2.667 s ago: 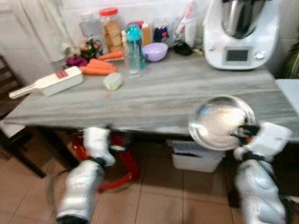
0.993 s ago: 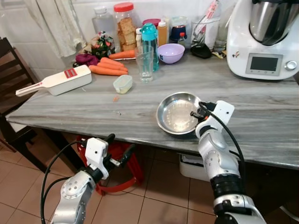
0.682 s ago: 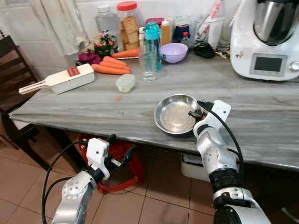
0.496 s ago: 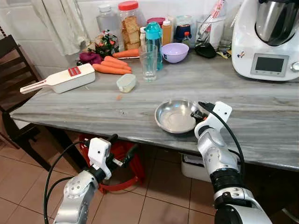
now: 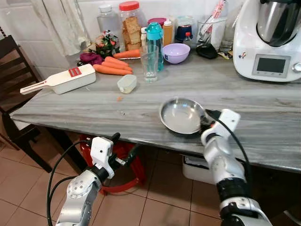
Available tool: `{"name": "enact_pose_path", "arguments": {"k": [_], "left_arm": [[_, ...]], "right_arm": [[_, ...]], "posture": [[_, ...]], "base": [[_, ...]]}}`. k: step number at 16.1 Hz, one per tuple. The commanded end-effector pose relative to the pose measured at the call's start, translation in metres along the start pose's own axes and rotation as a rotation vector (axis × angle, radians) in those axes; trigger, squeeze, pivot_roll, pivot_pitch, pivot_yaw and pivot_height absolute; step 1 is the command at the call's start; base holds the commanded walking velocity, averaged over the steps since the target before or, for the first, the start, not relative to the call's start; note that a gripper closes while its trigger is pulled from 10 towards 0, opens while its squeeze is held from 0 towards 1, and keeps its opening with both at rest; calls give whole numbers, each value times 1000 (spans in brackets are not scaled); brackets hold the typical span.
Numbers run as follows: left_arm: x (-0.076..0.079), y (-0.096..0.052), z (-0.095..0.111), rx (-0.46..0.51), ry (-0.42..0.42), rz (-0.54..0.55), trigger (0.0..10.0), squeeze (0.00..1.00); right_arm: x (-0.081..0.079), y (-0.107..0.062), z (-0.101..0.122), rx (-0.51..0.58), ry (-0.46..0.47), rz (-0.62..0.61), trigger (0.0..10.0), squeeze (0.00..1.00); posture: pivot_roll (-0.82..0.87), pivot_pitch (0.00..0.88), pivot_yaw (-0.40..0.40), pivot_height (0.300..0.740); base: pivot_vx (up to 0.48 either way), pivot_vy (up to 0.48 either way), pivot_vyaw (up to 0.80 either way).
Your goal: Setting the table
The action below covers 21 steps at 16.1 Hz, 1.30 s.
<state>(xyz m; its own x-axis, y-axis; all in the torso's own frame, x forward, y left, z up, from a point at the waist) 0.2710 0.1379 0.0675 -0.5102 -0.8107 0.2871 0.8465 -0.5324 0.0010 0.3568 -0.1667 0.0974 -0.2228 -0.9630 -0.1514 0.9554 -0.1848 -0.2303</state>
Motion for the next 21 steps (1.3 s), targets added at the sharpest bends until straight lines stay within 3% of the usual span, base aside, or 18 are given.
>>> {"name": "enact_pose_path", "arguments": {"k": [1,6,8,10,11,14,15,18,21], "left_arm": [[-3,-1,2,3,9,12,10000,0],[-5,1,3,3,9,15,10000,0],[-4,2,3,6,7,11,10000,0],[-4,2,4,9,6,10,10000,0],[-4,1,5,18,5,15,10000,0],[-6,0,6,30,8,43,10000,0],[-13,-1,4,29,-3,132,10000,0],[-19,-1,4,33,-25,197,10000,0],[-23,0,8,62,36,273,10000,0]], "right_arm": [[1,-1,10,43,1,-9,10000,1000],[15,-9,15,87,19,-33,10000,1000],[20,-15,29,170,-19,-20,10000,1000],[21,-23,39,249,-116,-6,10000,1000],[26,-41,41,333,-259,13,10000,1000],[33,-56,31,328,-289,10,10000,1000],[46,-72,21,327,-328,-40,10000,1000],[55,-90,10,319,-349,-52,10000,1000],[56,-102,4,317,-365,-43,10000,1000]], "posture": [[5,0,76,740],[-3,0,79,740],[-8,0,83,740],[-8,0,83,740],[-6,0,81,740],[-10,0,76,740],[-17,0,80,740],[-28,0,86,740],[-34,0,87,740]], "base": [[0,0,0],[0,0,0],[0,0,0],[0,0,0],[0,0,0],[0,0,0],[0,0,0],[0,0,0],[0,0,0]]}}
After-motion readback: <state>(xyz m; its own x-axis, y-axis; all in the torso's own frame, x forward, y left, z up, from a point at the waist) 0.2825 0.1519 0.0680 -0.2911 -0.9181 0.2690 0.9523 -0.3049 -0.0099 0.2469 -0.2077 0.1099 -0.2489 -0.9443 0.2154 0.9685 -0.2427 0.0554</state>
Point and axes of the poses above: a point about 5 cm out from each wrist's last joint towards the gripper, its own y axis pointing out of the wrist towards the gripper, its own z axis along the axis of the wrist's last joint, x = y × z, the point moved 1 cm from there along y, pointing out of the wrist towards the gripper, and after that the axes turned 11 degrees about -y, right-handed, at the moved point
